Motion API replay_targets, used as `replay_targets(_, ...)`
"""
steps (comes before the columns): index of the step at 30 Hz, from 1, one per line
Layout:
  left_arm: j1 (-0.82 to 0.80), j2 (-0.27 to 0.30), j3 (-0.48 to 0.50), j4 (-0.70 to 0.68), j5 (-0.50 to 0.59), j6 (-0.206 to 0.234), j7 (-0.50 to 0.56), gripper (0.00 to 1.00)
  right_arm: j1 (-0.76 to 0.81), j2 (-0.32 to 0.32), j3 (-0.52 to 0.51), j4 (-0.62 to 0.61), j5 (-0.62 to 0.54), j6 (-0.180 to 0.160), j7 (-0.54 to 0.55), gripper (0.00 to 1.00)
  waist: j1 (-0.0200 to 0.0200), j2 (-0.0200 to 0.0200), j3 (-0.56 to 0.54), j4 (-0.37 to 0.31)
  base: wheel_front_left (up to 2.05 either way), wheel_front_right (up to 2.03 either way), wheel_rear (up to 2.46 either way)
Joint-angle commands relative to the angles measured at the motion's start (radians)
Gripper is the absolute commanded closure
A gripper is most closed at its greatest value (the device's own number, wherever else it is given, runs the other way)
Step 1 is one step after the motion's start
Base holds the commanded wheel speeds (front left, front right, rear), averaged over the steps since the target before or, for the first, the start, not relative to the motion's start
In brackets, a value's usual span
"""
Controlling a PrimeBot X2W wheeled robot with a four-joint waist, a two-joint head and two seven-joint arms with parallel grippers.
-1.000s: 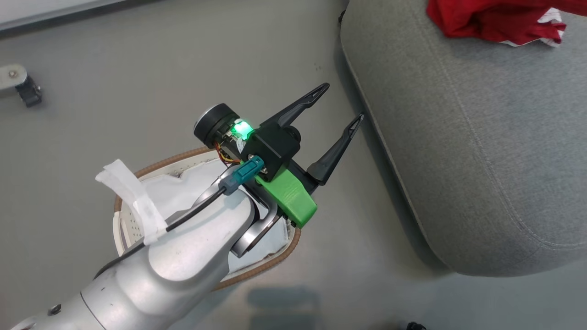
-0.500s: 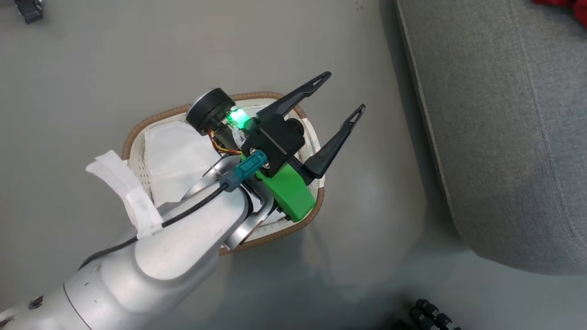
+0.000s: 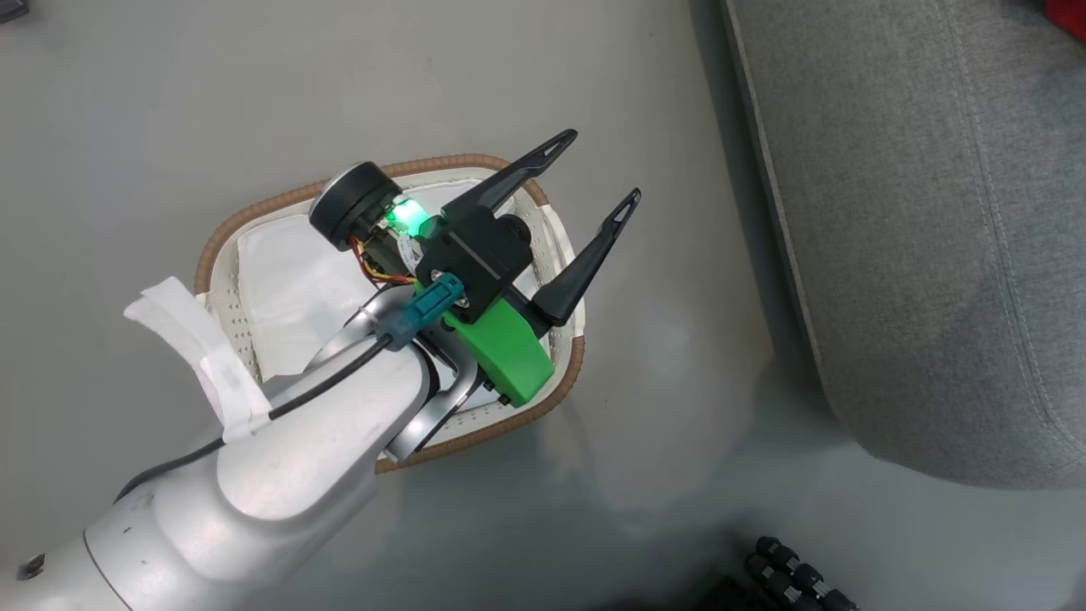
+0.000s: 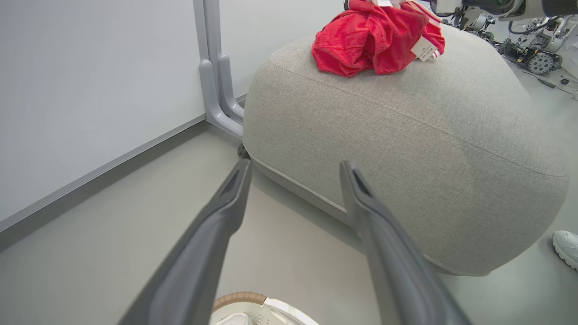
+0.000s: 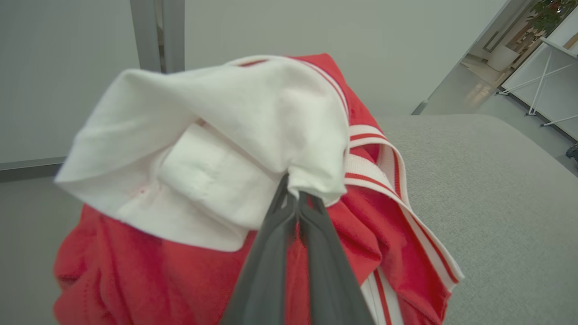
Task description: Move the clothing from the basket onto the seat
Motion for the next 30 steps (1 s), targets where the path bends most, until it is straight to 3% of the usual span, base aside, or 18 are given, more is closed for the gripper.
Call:
replay_targets(1,0.016,0.009,0.005,-0.005,-0.01,0.008,-0.003,0.0,0.021,0.004,-0.001,0.003,0.004,-0.001,-0.011,0.0,-0.0001,0.0,-0.013,-0.015,0.0,0.0,0.0)
replay_targets(16,0.074,0.012,0.034,0.034,-0.062,0.029,-0.065,0.0,0.118,0.038,0.125,-0.115,0.051,-0.001,-0.029,0.0,-0.0001,0.0,-0.149,-0.053,0.0,0.0,0.0)
replay_targets(30,0.255,-0.018,0.175,0.129,-0.161,0.068,-0.157,0.0,0.268,0.09,0.232,-0.246,0.135,-0.001,-0.03,0.0,-0.0001,0.0,-0.391,0.072,0.0,0.0,0.0)
